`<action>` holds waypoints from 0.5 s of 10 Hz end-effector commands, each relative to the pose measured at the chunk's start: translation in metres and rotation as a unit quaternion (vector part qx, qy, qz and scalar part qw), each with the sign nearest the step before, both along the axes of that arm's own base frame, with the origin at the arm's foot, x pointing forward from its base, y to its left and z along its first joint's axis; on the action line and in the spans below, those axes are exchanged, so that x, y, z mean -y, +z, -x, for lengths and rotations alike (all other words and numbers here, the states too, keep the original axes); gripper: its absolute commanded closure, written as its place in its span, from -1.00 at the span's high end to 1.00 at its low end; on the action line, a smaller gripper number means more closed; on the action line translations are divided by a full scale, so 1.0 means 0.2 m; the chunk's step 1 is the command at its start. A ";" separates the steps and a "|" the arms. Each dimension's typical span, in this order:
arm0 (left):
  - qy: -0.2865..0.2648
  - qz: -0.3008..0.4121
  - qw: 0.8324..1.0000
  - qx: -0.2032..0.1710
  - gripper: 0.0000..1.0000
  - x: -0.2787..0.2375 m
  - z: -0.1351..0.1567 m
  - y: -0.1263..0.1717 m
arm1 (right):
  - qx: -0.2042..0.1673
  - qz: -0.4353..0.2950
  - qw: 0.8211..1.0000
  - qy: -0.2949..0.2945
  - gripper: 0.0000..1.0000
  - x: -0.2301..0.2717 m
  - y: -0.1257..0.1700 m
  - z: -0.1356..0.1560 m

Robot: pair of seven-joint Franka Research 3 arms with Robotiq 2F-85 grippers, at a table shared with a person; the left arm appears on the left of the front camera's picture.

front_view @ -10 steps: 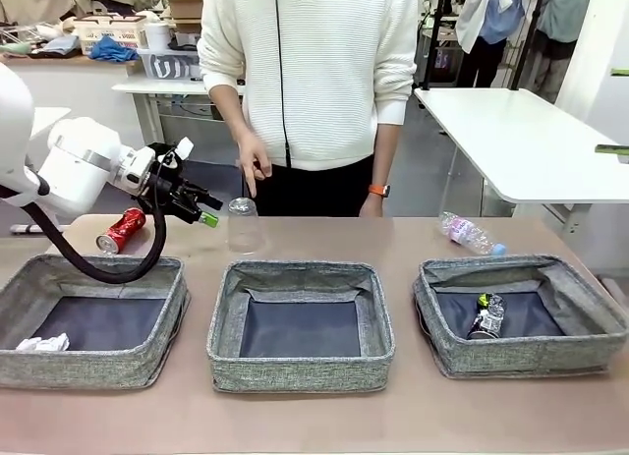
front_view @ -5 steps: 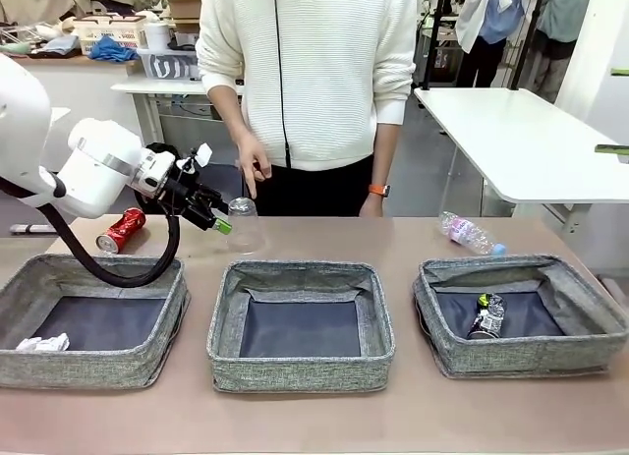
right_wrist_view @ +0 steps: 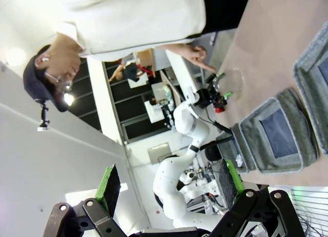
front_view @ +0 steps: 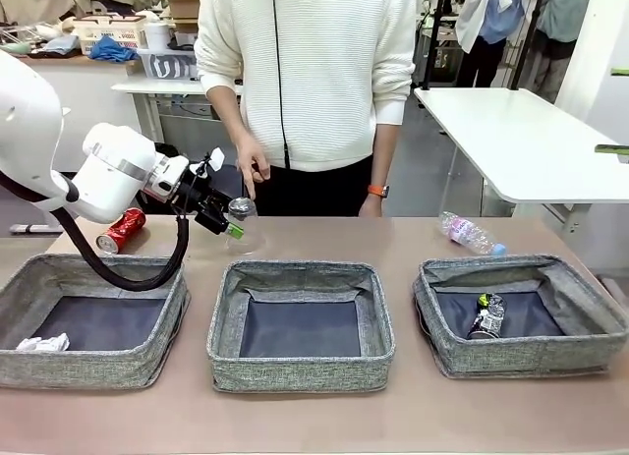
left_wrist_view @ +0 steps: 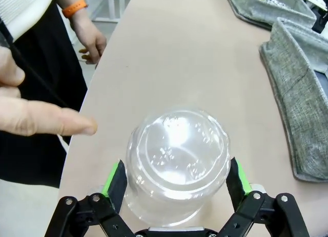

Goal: Sort the waste into the appropriate baskets.
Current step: Pick up the waste item pointed out by the person.

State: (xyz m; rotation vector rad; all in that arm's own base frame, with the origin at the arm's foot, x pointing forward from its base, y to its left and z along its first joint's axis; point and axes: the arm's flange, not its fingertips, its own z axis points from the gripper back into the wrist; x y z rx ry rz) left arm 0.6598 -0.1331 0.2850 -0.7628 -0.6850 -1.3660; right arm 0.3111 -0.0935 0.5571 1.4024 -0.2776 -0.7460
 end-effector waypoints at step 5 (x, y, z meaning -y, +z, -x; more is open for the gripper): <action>-0.019 0.038 0.999 -0.003 1.00 0.08 0.02 -0.05 | 0.016 -0.004 1.000 0.001 1.00 0.00 0.00 -0.02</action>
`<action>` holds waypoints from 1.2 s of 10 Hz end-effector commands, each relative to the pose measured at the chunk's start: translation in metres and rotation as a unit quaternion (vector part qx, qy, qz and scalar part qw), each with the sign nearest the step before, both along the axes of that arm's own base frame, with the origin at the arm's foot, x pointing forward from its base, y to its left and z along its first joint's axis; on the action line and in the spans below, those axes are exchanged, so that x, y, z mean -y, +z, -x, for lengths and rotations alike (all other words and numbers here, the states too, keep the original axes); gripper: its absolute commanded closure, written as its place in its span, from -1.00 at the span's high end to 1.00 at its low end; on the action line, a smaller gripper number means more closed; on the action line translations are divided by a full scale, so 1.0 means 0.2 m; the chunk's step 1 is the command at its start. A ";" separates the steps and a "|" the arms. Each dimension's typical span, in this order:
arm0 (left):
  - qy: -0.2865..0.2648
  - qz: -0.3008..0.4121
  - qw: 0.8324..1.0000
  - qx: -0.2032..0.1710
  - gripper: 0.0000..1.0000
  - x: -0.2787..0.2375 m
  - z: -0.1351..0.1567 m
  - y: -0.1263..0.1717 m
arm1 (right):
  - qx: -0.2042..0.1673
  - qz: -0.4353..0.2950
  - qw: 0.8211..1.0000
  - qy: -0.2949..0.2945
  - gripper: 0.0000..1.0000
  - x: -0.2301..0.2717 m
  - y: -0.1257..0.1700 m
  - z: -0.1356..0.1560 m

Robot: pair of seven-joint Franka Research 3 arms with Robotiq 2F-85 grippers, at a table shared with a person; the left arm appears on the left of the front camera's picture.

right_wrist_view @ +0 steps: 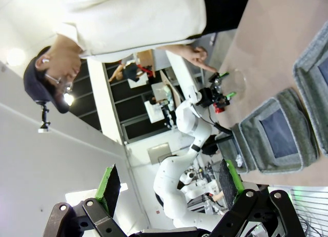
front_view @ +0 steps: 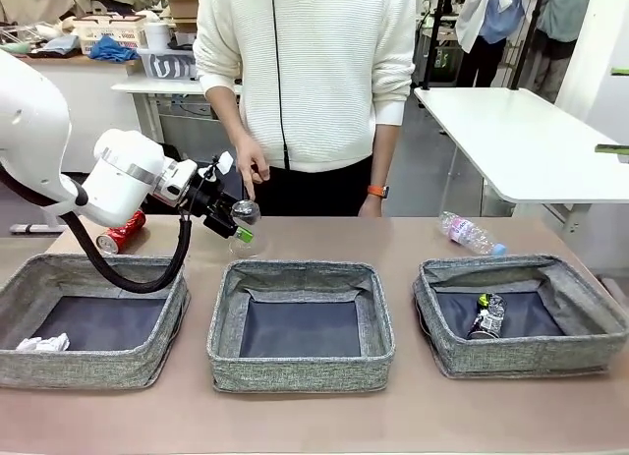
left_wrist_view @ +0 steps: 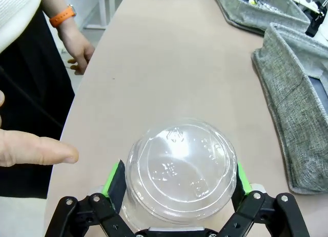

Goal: Sort the waste into the appropriate baskets.
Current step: Pick up the waste item pointed out by the person.

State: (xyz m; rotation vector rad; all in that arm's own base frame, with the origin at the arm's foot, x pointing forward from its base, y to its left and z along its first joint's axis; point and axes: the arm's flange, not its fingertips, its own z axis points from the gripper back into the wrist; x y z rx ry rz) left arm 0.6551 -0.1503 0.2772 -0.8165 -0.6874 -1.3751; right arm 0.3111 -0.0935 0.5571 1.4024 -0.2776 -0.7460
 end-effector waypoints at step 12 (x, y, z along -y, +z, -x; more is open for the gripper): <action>-0.005 0.035 0.999 -0.006 -0.93 0.01 0.01 -0.03 | 0.016 -0.004 1.000 0.001 1.00 0.00 0.00 -0.02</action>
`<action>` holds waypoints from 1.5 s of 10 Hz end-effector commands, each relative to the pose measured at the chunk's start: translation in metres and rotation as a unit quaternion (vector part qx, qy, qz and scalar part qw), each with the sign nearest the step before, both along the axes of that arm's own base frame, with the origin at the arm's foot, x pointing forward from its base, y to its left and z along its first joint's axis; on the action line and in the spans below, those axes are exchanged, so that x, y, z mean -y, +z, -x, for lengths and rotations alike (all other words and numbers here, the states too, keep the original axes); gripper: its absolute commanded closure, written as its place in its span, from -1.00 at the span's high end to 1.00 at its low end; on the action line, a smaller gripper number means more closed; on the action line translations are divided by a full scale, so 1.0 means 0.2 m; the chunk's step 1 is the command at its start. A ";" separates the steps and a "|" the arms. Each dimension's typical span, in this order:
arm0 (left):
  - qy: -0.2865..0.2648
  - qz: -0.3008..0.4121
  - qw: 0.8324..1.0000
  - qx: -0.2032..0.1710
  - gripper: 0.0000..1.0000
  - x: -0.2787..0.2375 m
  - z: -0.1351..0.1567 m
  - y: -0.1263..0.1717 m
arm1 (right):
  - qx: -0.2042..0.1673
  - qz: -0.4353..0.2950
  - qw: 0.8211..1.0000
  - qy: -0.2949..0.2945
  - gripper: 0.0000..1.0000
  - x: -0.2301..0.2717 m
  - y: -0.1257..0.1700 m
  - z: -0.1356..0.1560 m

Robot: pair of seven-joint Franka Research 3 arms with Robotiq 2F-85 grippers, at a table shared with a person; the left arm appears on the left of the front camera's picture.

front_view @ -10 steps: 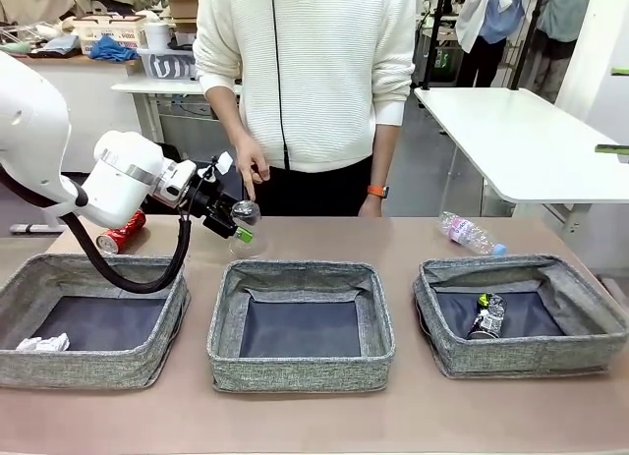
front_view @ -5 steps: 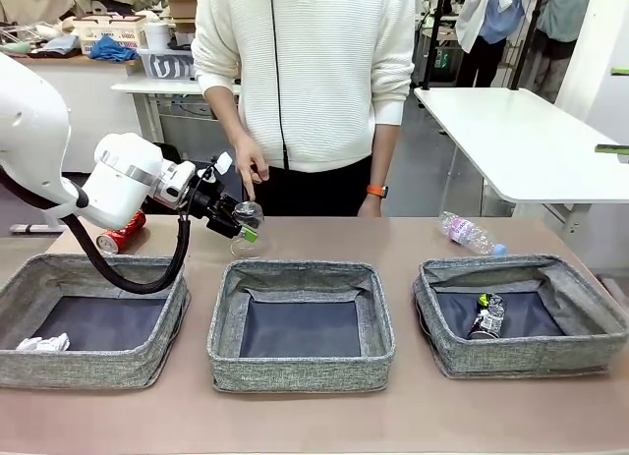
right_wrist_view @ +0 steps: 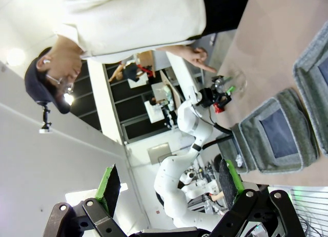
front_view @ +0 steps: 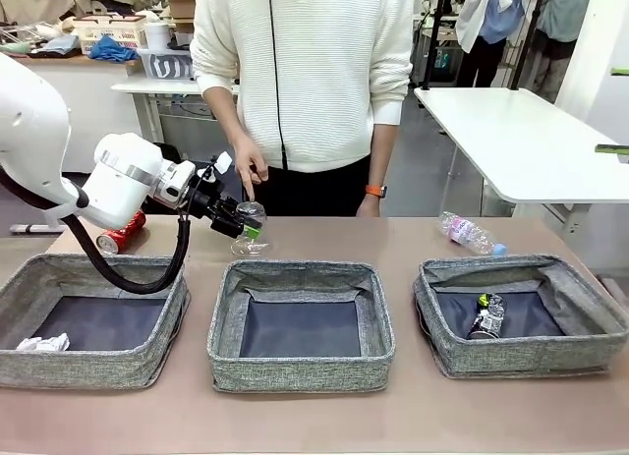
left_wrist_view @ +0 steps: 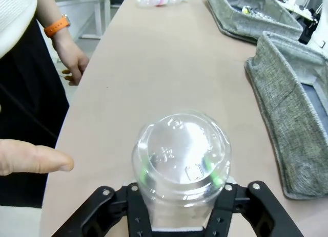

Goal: Sort the waste into the appropriate baskets.
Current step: Pick up the waste item pointed out by the person.

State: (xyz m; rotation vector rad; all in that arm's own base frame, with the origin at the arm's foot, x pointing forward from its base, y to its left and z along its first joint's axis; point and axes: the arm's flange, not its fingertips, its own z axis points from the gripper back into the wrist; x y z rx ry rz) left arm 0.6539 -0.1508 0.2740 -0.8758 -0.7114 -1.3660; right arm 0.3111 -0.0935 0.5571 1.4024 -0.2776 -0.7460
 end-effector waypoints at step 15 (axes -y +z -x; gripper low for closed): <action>0.063 -0.122 0.990 -0.040 -0.99 -0.56 0.51 0.92 | 0.016 -0.004 1.000 0.001 1.00 0.00 0.00 -0.02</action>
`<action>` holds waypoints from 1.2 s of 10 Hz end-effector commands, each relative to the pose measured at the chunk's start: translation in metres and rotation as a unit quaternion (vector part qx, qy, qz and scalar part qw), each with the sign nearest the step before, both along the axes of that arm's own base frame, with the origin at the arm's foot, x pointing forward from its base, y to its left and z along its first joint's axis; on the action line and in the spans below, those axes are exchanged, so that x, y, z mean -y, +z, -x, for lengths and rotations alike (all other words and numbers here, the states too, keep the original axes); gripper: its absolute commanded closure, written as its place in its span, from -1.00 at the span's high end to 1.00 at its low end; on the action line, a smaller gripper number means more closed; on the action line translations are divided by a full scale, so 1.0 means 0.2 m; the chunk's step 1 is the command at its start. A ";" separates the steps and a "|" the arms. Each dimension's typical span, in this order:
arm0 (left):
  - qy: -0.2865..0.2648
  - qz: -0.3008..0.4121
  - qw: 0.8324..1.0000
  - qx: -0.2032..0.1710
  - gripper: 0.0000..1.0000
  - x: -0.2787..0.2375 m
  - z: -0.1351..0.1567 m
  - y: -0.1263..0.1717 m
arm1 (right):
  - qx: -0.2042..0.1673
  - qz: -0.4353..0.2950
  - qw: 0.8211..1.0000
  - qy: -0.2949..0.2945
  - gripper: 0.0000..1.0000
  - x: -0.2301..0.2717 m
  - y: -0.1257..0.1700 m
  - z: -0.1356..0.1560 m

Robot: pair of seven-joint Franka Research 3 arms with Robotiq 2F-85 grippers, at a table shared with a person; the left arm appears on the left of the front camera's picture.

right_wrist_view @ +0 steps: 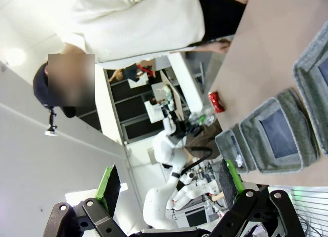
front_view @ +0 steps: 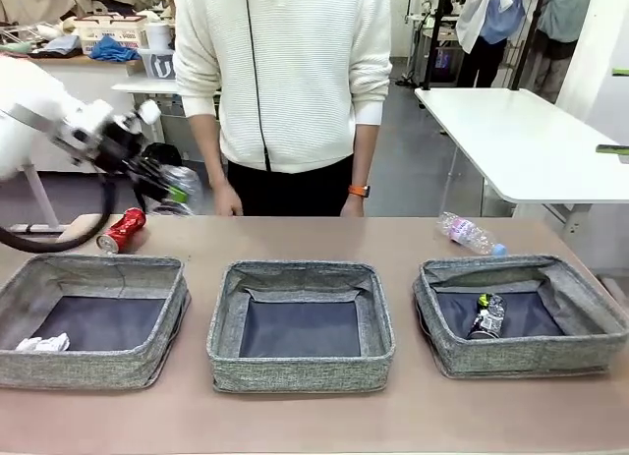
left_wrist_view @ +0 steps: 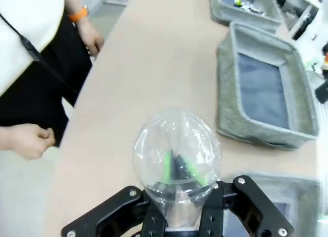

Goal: Sort the waste into the appropriate baskets.
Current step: Pick up the waste item pointed out by the person.

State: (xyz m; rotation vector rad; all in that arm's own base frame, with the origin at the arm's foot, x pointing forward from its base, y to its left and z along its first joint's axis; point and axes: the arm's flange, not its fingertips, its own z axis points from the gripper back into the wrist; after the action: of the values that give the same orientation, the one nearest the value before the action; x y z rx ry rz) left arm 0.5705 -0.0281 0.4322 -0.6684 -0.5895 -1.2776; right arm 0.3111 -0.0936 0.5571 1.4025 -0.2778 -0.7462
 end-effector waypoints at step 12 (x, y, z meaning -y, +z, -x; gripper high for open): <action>0.147 -0.085 0.975 -0.146 -0.90 0.19 0.26 0.65 | 0.016 -0.004 1.000 0.001 1.00 0.00 0.00 -0.02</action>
State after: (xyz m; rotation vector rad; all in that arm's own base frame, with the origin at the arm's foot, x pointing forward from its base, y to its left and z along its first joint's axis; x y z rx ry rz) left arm 0.5195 -0.0567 0.5672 -0.6419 -0.3189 -0.9923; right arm 0.3110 -0.0936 0.5572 1.4023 -0.2780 -0.7461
